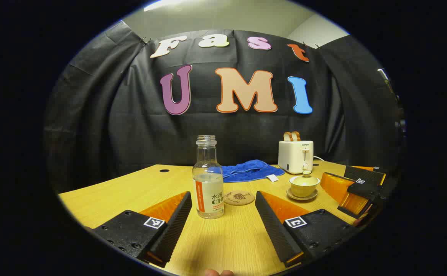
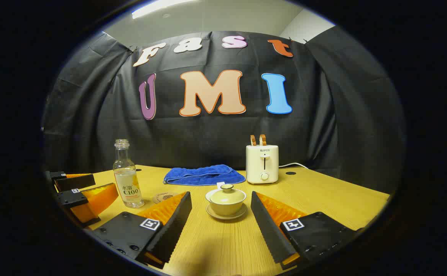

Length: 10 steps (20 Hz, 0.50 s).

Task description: Open the teacup lid with one hand, grasp the water bottle and pour water into the teacup with the other hand; after pouring, place the water bottle on the coaster and then close the teacup lid.

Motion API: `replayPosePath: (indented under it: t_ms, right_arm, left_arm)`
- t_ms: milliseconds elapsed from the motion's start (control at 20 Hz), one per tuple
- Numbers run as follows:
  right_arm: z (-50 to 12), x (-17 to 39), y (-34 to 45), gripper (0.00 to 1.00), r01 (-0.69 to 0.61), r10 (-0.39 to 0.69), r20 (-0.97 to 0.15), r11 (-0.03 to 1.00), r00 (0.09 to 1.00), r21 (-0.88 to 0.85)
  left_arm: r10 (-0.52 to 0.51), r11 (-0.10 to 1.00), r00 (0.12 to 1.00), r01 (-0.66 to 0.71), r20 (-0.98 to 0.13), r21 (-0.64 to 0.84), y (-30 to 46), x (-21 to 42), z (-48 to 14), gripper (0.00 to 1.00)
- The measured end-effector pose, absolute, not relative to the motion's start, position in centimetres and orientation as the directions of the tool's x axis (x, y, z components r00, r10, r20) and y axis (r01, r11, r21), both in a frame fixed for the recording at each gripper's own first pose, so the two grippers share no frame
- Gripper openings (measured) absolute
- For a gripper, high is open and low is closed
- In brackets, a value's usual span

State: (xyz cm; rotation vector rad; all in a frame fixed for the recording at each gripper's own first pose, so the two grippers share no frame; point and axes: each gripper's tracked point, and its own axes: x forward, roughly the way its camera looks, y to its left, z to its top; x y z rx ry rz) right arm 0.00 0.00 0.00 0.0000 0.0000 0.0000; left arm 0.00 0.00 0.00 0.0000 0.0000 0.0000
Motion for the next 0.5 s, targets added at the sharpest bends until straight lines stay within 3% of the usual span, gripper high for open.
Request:
replayPosePath:
  t_ms: [500]
  right_arm:
    - [0.0,-0.01,0.0,0.96,0.0,0.0,0.0,1.0,1.0,0.0]
  left_arm:
    - [0.0,1.0,1.0,0.0,0.0,0.0,-0.03,-0.04,-0.03,0.97]
